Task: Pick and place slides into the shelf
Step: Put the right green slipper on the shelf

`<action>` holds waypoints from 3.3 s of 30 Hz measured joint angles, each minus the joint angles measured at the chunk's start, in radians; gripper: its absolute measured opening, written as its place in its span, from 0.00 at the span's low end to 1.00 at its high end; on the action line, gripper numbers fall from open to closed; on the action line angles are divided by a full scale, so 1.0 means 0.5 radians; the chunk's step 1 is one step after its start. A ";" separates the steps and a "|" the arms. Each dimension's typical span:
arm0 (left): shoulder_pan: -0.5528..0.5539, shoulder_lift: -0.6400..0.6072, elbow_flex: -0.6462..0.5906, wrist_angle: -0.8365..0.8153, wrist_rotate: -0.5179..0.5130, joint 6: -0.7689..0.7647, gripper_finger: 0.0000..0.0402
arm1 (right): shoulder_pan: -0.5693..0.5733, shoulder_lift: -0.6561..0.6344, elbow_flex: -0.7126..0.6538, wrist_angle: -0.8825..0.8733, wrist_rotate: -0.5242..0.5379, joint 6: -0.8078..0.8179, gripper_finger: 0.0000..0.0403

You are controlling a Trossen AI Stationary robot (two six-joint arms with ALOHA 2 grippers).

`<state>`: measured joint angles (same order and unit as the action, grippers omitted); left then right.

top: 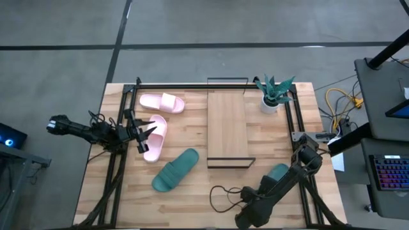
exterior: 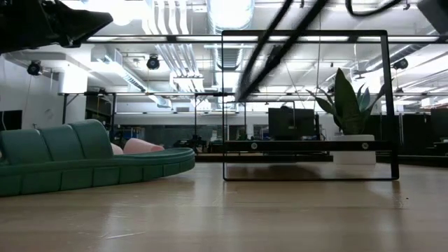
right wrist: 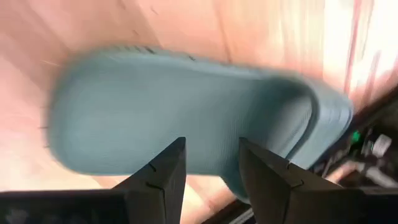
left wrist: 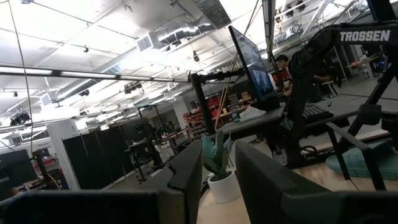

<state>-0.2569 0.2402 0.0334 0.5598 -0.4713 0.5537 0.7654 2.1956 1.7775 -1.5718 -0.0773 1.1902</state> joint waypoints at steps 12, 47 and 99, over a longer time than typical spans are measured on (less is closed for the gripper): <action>0.000 0.003 0.000 0.000 0.000 0.000 0.21 | -0.045 -0.037 0.093 -0.002 0.413 -0.520 0.30; 0.000 0.045 -0.002 0.000 0.000 0.000 0.21 | -0.103 -0.037 -0.334 0.002 0.161 -2.127 0.49; 0.000 0.059 -0.002 0.000 0.001 0.000 0.21 | -0.197 -0.160 -0.656 0.002 -0.009 -1.975 0.50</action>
<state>-0.2568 0.2696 0.0322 0.5598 -0.4709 0.5537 0.6672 2.1155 1.4493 -1.5710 -0.0819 0.2028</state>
